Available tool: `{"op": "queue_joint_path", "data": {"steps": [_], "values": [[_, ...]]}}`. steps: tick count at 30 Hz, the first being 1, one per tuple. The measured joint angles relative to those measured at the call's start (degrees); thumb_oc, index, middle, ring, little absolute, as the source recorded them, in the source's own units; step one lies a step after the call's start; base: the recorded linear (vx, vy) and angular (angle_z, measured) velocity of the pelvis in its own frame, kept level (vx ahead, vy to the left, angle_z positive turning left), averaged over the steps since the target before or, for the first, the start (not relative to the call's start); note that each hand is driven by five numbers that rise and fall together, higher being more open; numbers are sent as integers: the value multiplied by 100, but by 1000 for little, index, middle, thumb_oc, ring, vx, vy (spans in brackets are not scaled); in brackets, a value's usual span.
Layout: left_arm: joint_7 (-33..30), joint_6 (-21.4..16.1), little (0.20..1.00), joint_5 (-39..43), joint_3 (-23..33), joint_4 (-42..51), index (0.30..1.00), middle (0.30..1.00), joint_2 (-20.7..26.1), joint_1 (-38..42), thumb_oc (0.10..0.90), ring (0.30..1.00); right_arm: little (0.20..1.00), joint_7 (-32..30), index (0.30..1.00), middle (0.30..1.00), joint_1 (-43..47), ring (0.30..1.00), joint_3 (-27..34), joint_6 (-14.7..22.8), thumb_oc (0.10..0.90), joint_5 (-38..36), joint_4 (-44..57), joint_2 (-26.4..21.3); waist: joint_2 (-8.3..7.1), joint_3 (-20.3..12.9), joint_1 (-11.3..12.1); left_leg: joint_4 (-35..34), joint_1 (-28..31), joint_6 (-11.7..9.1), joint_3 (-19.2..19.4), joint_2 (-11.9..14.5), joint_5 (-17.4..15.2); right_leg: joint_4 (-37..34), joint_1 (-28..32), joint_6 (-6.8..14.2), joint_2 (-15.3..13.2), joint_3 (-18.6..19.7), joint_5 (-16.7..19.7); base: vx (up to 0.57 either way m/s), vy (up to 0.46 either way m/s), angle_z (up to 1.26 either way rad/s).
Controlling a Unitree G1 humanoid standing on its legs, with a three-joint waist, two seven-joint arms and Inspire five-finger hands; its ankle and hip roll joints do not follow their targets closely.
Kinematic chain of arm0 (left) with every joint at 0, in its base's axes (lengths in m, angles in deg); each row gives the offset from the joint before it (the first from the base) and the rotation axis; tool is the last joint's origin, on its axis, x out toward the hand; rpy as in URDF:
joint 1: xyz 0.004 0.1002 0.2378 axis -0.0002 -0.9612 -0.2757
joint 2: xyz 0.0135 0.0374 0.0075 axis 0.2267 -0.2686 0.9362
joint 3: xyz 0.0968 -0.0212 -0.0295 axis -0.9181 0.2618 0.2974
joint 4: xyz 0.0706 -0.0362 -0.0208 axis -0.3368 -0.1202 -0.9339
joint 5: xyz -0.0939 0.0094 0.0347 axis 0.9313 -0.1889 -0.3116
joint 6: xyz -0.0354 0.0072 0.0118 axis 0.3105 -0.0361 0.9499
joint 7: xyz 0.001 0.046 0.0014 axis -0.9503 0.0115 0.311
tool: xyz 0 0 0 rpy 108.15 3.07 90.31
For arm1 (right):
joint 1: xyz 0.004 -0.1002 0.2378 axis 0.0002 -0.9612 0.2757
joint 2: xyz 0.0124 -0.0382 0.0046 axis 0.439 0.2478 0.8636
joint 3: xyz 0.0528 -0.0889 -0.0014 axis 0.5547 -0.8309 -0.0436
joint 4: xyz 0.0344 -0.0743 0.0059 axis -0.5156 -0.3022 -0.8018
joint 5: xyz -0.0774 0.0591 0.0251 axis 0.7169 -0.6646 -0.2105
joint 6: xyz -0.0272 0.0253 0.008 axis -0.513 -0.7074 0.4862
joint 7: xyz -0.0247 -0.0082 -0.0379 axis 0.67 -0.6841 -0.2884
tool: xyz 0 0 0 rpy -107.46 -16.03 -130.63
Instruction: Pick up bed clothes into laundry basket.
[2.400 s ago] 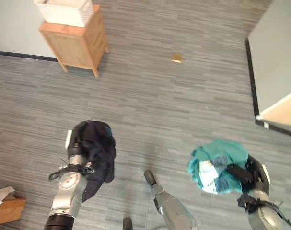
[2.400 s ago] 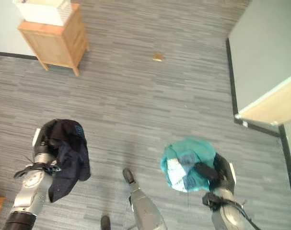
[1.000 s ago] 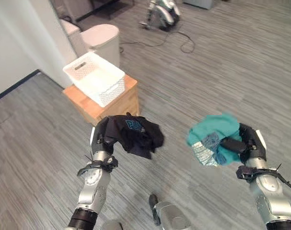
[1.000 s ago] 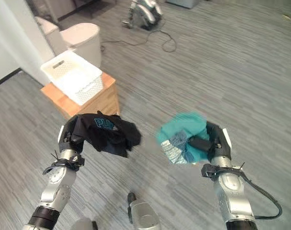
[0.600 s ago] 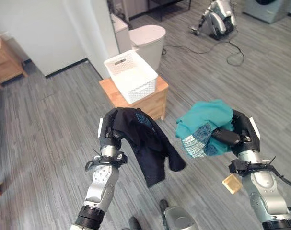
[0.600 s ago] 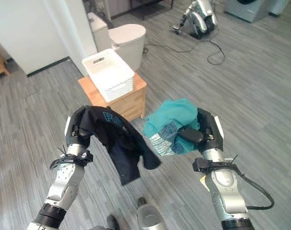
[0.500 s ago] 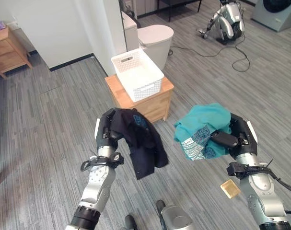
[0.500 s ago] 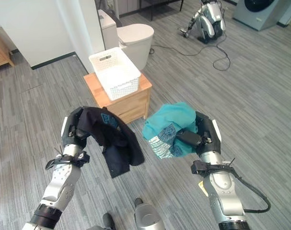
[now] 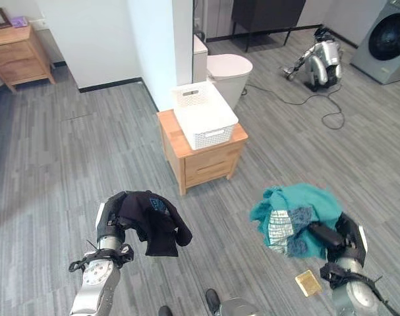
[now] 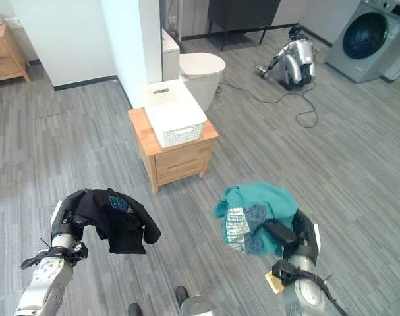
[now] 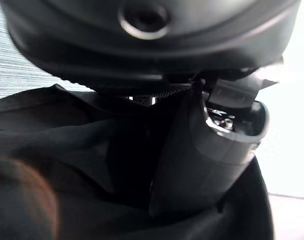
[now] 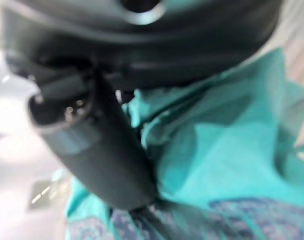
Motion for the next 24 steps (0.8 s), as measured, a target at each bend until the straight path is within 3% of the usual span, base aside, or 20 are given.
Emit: {"op": "queue_joint_path", "data": {"steps": [5,7,8,9,11,12,14,16,17,19,21,22,23,24], "values": [[17,44,300,-18,-50,-121,300,300,183,178,400,300,300,-116,300,300,96,300,48,-35,400,-154,16,-71,-58,29,8,121,-69,5,25,5,-74,-194,67,5,-22,1,93,114,112,-5],[-21,66,300,-15,-94,-141,300,300,373,339,400,300,300,-140,300,300,325,300,47,-33,400,-156,36,-105,-49,45,35,255,-121,124,71,-61,-196,-85,8,115,-52,16,3,115,177,2],[-47,71,300,-13,-174,-196,300,300,402,508,400,300,300,-141,300,300,402,300,52,-27,400,-131,52,-178,-10,136,41,369,-152,335,119,-76,-366,334,-148,293,-89,0,-64,84,147,11],[-42,68,300,-13,-216,-197,300,300,337,646,400,300,300,-116,300,300,459,300,60,-4,400,-85,78,-347,221,228,-12,309,-123,291,165,-75,-333,786,-335,356,-11,-144,-66,142,142,12],[-15,68,300,-4,-341,-193,300,300,348,909,400,300,300,-84,300,300,582,300,78,-3,400,-10,82,-459,337,375,-4,328,-95,339,71,-49,-347,1659,-678,558,-46,-160,-226,169,65,23],[-4,41,300,-1,-409,-134,300,300,344,1060,400,300,300,-78,300,300,581,300,92,11,400,41,113,-446,342,472,-50,415,-113,439,26,-109,-428,2563,-1094,657,-67,-119,-285,184,3,32],[2,28,300,-4,-412,-93,300,300,381,1210,400,300,300,-16,300,300,469,300,68,19,400,52,187,-391,202,670,-183,501,-2,579,-73,-328,-442,4352,-2089,717,-177,0,-306,531,-58,39],[14,42,300,-3,-415,-16,300,300,385,1185,400,300,300,-14,300,300,268,300,80,13,400,30,247,-346,224,622,-341,537,-188,612,-83,-418,-547,4113,-2629,663,-200,16,-459,487,-91,34],[6,40,300,-3,-413,28,300,300,384,1246,400,300,300,-3,300,300,180,300,147,30,400,18,307,-256,310,638,-411,622,-342,643,-174,-383,-566,3451,-2628,697,-232,-20,-603,491,-125,51],[-23,62,300,-5,-404,39,300,300,380,1449,400,300,300,36,300,300,11,300,132,-5,400,6,293,-151,268,711,-600,727,-410,617,-333,-448,-631,1999,-2674,739,-346,-14,-589,672,-274,50],[-25,59,300,-11,-429,23,300,300,370,1597,400,300,300,19,300,300,-85,300,146,-21,400,6,285,-150,273,715,-800,943,-418,557,-518,-446,-832,1047,-2477,746,-542,-199,-561,397,-274,57],[-34,54,300,-9,-475,28,300,300,325,1703,400,300,300,27,300,300,-144,300,200,-31,400,-30,276,-160,288,710,-937,1050,-395,458,-691,-398,-993,1068,-2360,686,-591,-122,-514,649,-570,86],[-54,21,300,-3,-587,55,300,300,248,1731,400,300,300,27,300,300,-264,300,248,-35,400,-95,262,-172,355,646,-1021,1055,-231,279,-805,-268,-1110,1654,-2290,576,-514,-14,-446,636,-597,74],[-43,-6,300,-1,-634,81,300,300,200,1690,400,300,300,31,300,300,-380,300,269,-29,400,-102,278,-182,403,530,-1032,1048,-159,147,-827,-133,-1193,1683,-2039,533,-411,29,-449,453,-518,65]]}}
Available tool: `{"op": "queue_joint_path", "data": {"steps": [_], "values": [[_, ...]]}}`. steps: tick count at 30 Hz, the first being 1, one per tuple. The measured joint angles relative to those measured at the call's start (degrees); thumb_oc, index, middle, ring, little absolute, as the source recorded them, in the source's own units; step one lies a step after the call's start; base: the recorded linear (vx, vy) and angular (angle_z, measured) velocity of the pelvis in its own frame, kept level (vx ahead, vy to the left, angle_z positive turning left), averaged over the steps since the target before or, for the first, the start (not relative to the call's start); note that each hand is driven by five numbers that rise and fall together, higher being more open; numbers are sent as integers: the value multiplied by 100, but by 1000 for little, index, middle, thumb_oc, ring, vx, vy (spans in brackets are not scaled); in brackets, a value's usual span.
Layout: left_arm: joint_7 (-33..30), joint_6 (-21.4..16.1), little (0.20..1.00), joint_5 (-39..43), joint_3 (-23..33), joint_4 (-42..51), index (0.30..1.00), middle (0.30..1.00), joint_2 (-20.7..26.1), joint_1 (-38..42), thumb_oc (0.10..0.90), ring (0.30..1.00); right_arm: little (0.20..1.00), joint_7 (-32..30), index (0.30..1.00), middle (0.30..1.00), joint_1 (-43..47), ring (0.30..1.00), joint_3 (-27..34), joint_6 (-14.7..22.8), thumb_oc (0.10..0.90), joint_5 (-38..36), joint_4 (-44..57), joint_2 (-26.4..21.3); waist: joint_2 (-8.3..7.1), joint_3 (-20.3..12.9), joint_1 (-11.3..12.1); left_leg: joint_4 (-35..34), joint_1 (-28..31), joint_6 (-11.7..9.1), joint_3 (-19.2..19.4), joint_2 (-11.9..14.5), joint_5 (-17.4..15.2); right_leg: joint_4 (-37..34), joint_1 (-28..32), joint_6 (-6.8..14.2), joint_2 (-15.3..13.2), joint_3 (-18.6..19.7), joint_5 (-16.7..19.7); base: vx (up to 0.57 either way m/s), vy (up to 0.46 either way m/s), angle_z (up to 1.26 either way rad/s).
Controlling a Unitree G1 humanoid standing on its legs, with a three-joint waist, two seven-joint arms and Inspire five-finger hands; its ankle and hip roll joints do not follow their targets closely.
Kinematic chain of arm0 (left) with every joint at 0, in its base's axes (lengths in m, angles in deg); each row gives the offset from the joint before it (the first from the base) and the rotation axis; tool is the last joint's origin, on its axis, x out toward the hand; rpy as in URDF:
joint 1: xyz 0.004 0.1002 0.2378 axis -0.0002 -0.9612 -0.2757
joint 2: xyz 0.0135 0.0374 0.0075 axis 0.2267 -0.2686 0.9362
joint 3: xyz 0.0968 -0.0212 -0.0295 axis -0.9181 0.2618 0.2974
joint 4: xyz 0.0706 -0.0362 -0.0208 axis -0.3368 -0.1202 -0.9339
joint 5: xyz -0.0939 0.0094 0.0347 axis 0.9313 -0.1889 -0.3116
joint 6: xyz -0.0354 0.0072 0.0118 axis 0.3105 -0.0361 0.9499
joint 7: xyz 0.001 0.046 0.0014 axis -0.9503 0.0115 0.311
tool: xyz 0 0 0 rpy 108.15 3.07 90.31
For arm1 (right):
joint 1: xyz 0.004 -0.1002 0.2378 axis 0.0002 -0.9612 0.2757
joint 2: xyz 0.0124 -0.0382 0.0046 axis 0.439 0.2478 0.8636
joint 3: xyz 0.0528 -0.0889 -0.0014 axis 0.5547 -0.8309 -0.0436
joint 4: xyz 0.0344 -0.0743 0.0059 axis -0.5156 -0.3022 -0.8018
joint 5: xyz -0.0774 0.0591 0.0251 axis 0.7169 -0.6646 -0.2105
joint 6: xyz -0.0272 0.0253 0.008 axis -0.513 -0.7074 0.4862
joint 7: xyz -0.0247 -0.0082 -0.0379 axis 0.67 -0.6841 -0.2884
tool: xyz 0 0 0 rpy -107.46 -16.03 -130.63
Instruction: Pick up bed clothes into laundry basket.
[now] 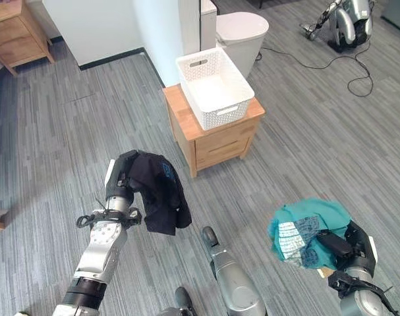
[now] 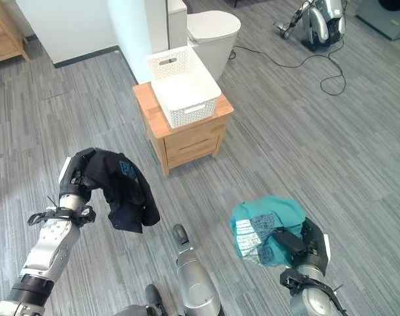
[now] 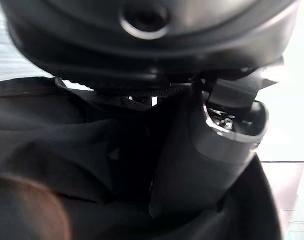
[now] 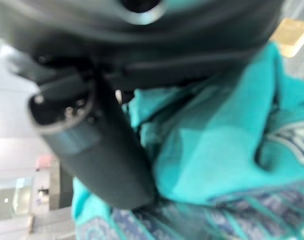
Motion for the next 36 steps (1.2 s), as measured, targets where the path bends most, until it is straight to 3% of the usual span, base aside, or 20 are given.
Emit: {"op": "queue_joint_path", "data": {"steps": [1,2,3,4,5,6,7,9,10,11,12,13,14,15,16,17,18,22,31,36], "values": [[3,-16,300,23,-5,101,300,300,-20,-103,400,300,300,-13,300,300,-46,300,-35,-5,400,-31,-95,25,-134,-159,-11,1028,-156,-527,121,196,-137,811,295,-468,116,-190,-321,269,-313,46],[-67,-61,300,65,7,69,300,300,-129,-10,400,300,300,-22,300,300,51,300,-8,-17,400,-78,-219,-35,-96,-120,-55,2546,-786,-588,208,481,-332,809,375,-548,159,-376,-326,246,-265,26],[-166,-67,300,184,21,71,300,300,-165,-6,400,300,300,-31,300,300,256,300,-23,-16,400,-92,-237,-124,-50,-147,18,3405,-1190,-672,177,553,-20,755,568,-734,308,-351,-465,382,-352,-15],[-188,-62,300,238,-21,86,300,300,-194,101,400,300,300,-12,300,300,386,300,-23,44,400,-113,-192,-379,-55,-209,127,3913,-1481,-840,-40,528,966,622,740,-915,423,-240,-603,470,-253,-41],[-253,-113,300,243,-22,89,300,300,-318,282,400,300,300,-60,300,300,480,300,60,61,400,-102,-204,-562,-98,-192,239,4268,-1710,-780,-98,518,1453,445,949,-952,440,-144,-494,352,-137,-49],[-305,-209,300,254,-12,79,300,300,-354,355,400,300,300,-133,300,300,646,300,135,63,400,-90,-216,-584,-147,-169,344,4231,-1785,-730,24,612,1388,410,1073,-931,408,-90,-452,486,33,-47],[-375,-370,300,318,12,46,300,300,-325,478,400,300,300,-386,300,300,843,300,163,138,400,-86,-210,-610,-295,-205,401,2959,-1540,-579,585,759,1228,117,1328,-952,360,-19,-419,250,66,-31],[-429,-425,300,457,0,5,300,300,-314,645,400,300,300,-488,300,300,1046,300,191,245,400,-59,-215,-755,-326,-209,410,1972,-1526,-571,713,798,1252,-145,1627,-944,414,-51,-423,441,136,-9],[-472,-455,300,467,-22,2,300,300,-242,641,400,300,300,-525,300,300,1123,300,203,252,400,-5,-194,-862,-423,-206,510,717,-1208,-508,737,509,1265,-473,2008,-918,443,8,-390,458,130,-46],[-488,-475,300,450,-21,56,300,300,-127,534,400,300,300,-501,300,300,1153,300,229,263,400,91,-200,-991,-450,-222,704,-368,-868,-347,486,22,1324,-605,2187,-791,423,221,-352,451,111,-77],[-546,-512,300,446,-21,56,300,300,-47,480,400,300,300,-478,300,300,1214,300,357,286,400,246,-171,-1055,-236,-146,724,-945,-799,138,475,-268,1611,-292,2155,-529,603,97,-288,307,99,-55],[-653,-508,300,454,50,54,300,300,-89,471,400,300,300,-481,300,300,1225,300,410,317,400,277,-86,-1179,269,22,619,-1042,-796,846,383,-150,2393,927,1593,-394,1096,2,-351,278,95,-40],[-717,-530,300,450,102,67,300,300,-68,430,400,300,300,-421,300,300,1206,300,384,340,400,289,-20,-1309,560,5,630,-916,-798,1694,520,107,2639,1870,1079,-710,1322,8,-852,314,150,-25],[-760,-558,300,447,363,61,300,300,33,600,400,300,300,-335,300,300,1271,300,335,354,400,287,144,-1402,467,-55,614,-966,-818,1110,314,-28,2503,1973,231,-622,497,720,-1324,277,158,-34],[-762,-552,300,446,402,84,300,300,120,736,400,300,300,-328,300,300,1207,300,369,306,400,297,233,-1395,304,-70,550,-848,-790,789,426,-159,2293,1055,205,-249,-46,962,-898,353,192,-9],[-729,-573,300,385,405,83,300,300,453,891,400,300,300,-273,300,300,1145,300,346,290,400,313,199,-1257,-48,-39,562,-608,-580,151,693,-244,1746,77,356,421,-648,927,100,155,93,-19],[-737,-583,300,286,255,63,300,300,559,918,400,300,300,-282,300,300,1233,300,323,249,400,321,-48,-1145,185,-71,604,-575,-542,-231,747,94,1291,-36,496,212,-229,1018,151,77,45,-48],[-613,-659,300,-21,205,311,300,300,866,1284,400,300,300,-250,300,300,1050,300,230,176,400,354,-159,-1111,320,-166,599,-1095,-164,-331,838,359,1324,-801,804,-2,94,1056,429,35,-13,-44],[-698,-785,300,13,329,600,300,300,984,1536,400,300,300,-232,300,300,967,300,200,174,400,349,-427,-1085,373,-191,550,-1437,168,-372,756,95,1411,-1880,1730,49,-364,565,600,10,-9,24],[-1005,-796,300,15,373,603,300,300,1651,1630,400,300,300,-228,300,300,1099,300,144,174,400,232,-483,-967,373,-191,703,-1437,238,-370,635,48,1410,-2069,1969,45,-404,429,629,9,-30,17]]}}
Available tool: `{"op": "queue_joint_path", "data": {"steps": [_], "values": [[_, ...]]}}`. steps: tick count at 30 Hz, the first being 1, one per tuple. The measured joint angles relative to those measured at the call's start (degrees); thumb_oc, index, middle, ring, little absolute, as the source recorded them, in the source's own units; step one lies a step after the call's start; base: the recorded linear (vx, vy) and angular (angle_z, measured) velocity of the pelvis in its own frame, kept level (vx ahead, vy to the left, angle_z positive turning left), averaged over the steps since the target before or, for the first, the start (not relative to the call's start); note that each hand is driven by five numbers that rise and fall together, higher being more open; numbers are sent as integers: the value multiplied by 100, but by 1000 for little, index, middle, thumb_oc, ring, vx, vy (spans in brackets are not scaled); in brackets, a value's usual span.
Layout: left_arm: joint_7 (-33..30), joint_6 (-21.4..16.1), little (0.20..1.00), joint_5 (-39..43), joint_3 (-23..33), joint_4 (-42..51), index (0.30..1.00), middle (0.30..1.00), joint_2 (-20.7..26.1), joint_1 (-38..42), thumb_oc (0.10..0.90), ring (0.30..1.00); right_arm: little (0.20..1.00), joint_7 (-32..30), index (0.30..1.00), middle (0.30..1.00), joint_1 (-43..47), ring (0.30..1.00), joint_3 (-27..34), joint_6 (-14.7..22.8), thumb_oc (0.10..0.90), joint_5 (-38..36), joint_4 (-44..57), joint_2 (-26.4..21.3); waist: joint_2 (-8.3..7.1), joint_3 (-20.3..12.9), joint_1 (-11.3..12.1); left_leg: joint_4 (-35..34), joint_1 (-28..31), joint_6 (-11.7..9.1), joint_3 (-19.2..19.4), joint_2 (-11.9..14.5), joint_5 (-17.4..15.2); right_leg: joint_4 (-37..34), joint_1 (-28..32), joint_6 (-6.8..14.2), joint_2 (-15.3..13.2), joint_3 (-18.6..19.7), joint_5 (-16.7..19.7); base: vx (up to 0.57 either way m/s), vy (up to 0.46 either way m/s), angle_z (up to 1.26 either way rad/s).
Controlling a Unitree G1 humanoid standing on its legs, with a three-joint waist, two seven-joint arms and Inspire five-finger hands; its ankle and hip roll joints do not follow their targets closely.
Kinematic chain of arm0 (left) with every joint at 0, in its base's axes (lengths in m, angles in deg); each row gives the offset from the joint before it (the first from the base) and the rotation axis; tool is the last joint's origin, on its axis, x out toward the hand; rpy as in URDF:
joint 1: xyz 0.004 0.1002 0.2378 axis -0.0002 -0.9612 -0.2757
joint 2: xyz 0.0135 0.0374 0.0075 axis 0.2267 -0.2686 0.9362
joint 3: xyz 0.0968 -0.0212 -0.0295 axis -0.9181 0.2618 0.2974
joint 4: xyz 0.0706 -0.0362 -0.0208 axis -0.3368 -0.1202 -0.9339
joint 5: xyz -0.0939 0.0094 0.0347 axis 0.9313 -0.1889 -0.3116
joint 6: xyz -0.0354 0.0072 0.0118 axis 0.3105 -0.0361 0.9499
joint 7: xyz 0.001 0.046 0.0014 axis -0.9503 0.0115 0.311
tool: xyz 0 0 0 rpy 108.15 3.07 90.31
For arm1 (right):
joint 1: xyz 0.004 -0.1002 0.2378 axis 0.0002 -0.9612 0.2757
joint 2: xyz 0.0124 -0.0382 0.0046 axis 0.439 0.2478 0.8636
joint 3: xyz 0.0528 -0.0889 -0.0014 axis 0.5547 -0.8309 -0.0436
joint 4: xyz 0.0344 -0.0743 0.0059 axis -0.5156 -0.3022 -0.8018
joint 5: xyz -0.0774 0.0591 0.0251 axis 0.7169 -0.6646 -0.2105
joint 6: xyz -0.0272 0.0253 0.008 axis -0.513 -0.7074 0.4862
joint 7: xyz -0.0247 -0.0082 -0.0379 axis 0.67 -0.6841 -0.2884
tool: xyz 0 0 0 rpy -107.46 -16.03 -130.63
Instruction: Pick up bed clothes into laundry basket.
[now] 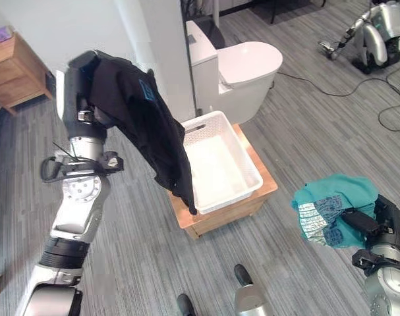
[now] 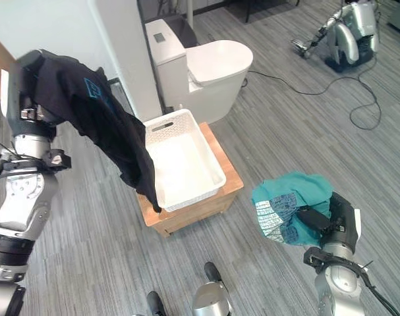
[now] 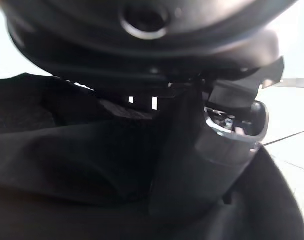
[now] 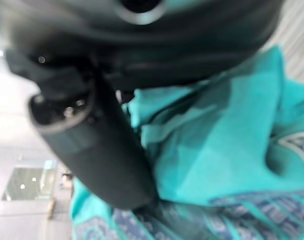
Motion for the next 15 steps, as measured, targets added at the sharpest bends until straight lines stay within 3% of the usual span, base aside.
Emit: {"op": "queue_joint_path", "data": {"steps": [3,7,12,15], "values": [[-8,-11,300,27,-177,-174,300,300,535,548,400,300,300,7,300,300,6,300,-56,-1,400,-49,-9,2,1,0,29,-1,41,0,-21,4,-2,-20,86,4,-2,-66,5,2,-35,11],[9,-283,300,448,-1167,-1047,300,300,1285,2204,400,300,300,115,300,300,-21,300,-226,0,400,-108,-60,12,7,-5,10,-3,30,29,-22,5,-23,-85,138,34,-1,-141,81,0,-21,8],[189,-403,300,578,-2451,-2020,300,300,1547,3925,400,300,300,193,300,300,-155,300,-470,-17,400,-227,-223,52,121,-73,-43,-17,29,29,-10,4,-23,-86,129,33,-1,-132,108,0,0,0],[299,-399,300,629,-2723,-2327,300,300,1562,4250,400,300,300,234,300,300,-174,300,-580,-22,400,-230,-223,53,238,-148,-191,-28,23,28,11,2,-25,-85,109,34,-2,-123,109,1,2,-3]]}}
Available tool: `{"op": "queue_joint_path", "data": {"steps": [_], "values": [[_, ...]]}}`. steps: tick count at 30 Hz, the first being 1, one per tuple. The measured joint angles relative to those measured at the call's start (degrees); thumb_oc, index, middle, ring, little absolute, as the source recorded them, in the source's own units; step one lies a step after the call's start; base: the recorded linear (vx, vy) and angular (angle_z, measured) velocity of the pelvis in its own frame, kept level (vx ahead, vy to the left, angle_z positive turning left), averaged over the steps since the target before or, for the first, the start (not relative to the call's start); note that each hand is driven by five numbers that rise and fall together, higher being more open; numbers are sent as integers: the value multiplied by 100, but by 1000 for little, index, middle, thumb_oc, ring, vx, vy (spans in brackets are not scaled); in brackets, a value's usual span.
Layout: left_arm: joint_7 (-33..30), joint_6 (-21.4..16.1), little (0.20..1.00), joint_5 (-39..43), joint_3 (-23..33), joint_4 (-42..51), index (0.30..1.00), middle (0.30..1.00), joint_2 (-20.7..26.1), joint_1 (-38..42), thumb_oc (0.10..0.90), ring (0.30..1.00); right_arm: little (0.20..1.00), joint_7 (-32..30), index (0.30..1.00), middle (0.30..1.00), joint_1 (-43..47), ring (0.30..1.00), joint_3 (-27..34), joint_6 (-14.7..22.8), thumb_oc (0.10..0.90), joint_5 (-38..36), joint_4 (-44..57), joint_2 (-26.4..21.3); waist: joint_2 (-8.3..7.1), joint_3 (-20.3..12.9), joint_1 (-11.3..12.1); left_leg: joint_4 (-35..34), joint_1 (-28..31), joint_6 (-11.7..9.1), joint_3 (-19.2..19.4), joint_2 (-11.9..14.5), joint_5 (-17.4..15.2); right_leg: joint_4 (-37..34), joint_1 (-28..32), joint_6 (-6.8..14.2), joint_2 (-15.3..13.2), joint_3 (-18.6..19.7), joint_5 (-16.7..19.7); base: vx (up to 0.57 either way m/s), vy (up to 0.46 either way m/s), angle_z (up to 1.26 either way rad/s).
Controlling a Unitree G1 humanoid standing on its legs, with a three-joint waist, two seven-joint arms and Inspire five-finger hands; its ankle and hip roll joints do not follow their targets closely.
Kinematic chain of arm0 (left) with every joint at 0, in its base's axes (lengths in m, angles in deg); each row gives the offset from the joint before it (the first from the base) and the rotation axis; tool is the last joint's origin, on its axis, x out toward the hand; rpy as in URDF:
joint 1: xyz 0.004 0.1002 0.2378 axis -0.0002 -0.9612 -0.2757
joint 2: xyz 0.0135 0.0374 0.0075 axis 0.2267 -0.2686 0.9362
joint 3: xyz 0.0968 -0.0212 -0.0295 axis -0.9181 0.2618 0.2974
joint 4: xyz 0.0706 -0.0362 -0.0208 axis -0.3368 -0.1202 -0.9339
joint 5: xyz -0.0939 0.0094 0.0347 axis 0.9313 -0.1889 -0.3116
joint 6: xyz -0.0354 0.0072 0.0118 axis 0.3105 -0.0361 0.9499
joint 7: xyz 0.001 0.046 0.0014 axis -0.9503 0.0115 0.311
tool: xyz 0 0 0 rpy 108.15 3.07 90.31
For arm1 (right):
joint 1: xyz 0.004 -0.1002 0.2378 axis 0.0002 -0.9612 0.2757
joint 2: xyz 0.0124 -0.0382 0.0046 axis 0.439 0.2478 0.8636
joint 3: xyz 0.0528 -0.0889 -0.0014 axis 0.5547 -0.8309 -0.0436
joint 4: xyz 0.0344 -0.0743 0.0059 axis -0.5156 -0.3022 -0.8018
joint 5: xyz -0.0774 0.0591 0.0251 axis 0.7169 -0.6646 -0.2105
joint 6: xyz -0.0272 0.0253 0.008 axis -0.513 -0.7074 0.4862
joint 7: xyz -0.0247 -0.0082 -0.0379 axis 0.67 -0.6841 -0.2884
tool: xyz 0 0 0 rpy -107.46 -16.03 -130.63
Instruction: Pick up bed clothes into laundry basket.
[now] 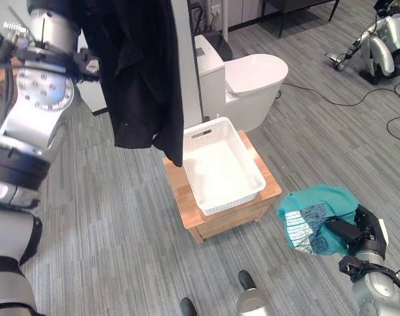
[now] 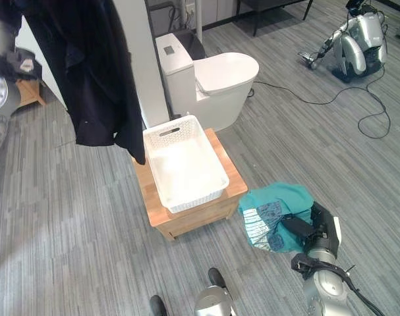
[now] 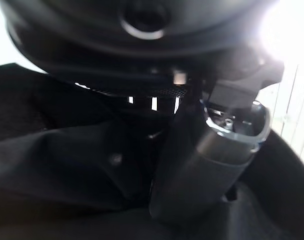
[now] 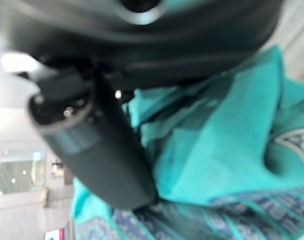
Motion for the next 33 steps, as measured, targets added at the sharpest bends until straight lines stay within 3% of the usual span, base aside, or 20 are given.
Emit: {"op": "queue_joint_path", "data": {"steps": [2,8,11,24,33], "values": [[168,14,300,5,-386,-426,300,300,0,363,400,300,300,9,300,300,-30,300,-48,-4,400,-24,0,0,52,-33,-92,1,0,0,8,6,0,1,-4,0,6,1,1,6,2,-5],[370,116,300,38,-595,-1435,300,300,-95,488,400,300,300,12,300,300,-23,300,-103,-5,400,-92,0,1,91,-59,-240,8,0,0,171,9,-1,1,-97,4,14,155,44,-2,2,-14],[376,368,300,37,-594,-2103,300,300,-186,495,400,300,300,7,300,300,-74,300,-118,-6,400,-100,0,14,87,-56,-304,13,-21,0,254,16,-2,2,-171,14,29,238,84,8,2,-14],[484,463,300,-76,-591,-2451,300,300,-258,491,400,300,300,-5,300,300,-99,300,-219,-8,400,-101,0,18,27,-30,-326,0,-35,-3,478,50,-27,2,-297,13,84,455,135,5,-1,-8],[564,564,300,-183,-591,-2648,300,300,-417,483,400,300,300,-9,300,300,-120,300,-380,-10,400,-91,0,19,28,-30,-512,7,-81,-3,509,73,-28,2,-362,6,110,475,141,7,-2,-2]]}}
